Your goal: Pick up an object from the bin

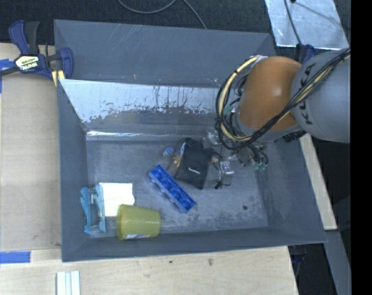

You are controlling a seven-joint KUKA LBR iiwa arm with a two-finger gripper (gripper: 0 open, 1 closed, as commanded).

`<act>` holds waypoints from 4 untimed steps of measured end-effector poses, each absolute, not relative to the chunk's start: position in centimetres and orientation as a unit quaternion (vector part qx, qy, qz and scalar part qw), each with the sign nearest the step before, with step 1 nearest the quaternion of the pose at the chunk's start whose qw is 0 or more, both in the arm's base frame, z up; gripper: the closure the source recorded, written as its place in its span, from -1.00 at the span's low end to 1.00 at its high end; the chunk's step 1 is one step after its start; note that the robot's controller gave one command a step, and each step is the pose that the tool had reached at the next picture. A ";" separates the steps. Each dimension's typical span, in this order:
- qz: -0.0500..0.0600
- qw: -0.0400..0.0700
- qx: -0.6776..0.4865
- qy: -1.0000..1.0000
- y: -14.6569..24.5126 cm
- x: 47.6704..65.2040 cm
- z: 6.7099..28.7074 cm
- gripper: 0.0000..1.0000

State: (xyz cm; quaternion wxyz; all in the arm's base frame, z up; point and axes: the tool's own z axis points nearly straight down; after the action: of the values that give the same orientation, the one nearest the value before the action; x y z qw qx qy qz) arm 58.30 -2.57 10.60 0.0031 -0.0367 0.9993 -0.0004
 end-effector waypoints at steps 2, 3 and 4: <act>0.000 0.005 0.075 0.997 -0.9 60.9 11.2 -1.00; 0.001 0.000 0.095 0.995 0.2 59.5 6.8 -1.00; 0.000 0.006 0.153 0.988 2.6 58.7 7.1 1.00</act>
Offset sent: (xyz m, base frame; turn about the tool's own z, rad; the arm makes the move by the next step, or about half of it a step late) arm 0.0184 0.0278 -0.0014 0.3035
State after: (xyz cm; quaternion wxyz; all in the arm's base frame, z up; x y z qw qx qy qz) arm 58.74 2.59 7.10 0.0057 0.1529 0.9882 0.0002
